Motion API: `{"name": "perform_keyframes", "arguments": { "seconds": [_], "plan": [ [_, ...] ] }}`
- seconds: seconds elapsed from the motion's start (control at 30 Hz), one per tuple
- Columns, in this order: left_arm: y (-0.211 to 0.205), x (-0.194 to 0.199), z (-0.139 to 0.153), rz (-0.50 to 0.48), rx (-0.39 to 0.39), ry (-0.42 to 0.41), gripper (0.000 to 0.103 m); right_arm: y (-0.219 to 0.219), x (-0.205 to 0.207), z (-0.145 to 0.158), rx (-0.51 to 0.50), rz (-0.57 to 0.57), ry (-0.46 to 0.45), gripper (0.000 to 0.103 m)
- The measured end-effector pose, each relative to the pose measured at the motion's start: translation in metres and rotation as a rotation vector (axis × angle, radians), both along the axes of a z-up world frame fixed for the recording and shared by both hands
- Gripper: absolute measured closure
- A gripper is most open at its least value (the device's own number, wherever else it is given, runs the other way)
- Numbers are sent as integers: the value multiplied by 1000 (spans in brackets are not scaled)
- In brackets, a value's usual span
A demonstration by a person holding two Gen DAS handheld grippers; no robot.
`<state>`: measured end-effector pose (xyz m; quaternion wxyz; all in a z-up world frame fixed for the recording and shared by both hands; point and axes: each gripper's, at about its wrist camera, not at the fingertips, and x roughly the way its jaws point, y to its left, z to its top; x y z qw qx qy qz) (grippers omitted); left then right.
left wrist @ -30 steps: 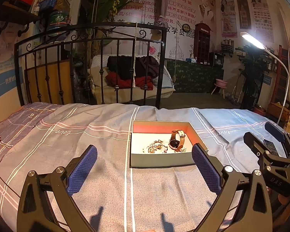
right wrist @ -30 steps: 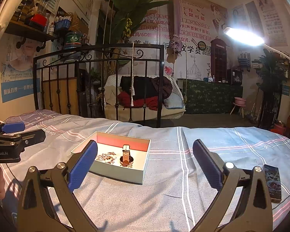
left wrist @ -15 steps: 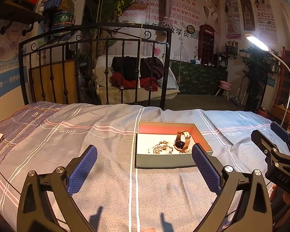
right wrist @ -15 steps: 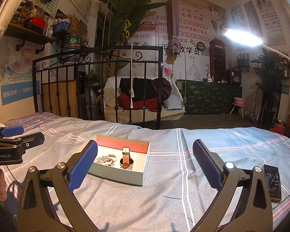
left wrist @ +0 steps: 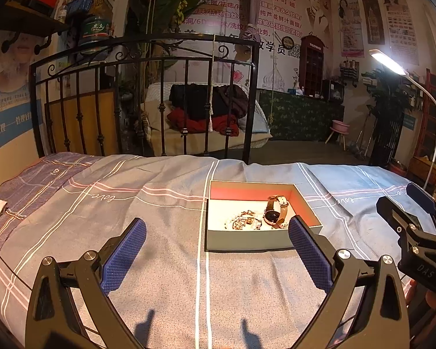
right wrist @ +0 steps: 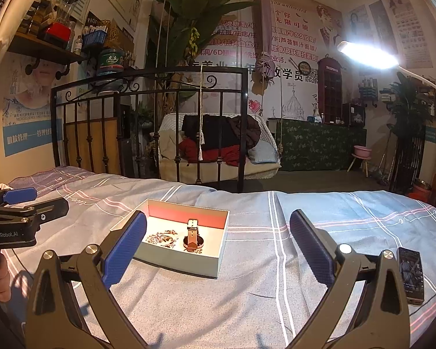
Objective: Organize jewelry
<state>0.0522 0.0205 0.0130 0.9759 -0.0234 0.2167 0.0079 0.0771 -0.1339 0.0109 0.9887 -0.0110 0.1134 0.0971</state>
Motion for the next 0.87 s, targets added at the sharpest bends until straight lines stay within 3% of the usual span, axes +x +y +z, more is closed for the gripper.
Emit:
{"name": "perform_keyframes", "arguments": {
  "seconds": [0.13,0.87],
  "plan": [
    [-1,-1,0,34,11,-2,7,1,0,-1,1,3,1,6],
    [-4,-1,-3,24,14,7,7,3,1,-7,-4,21,18,6]
  ]
}}
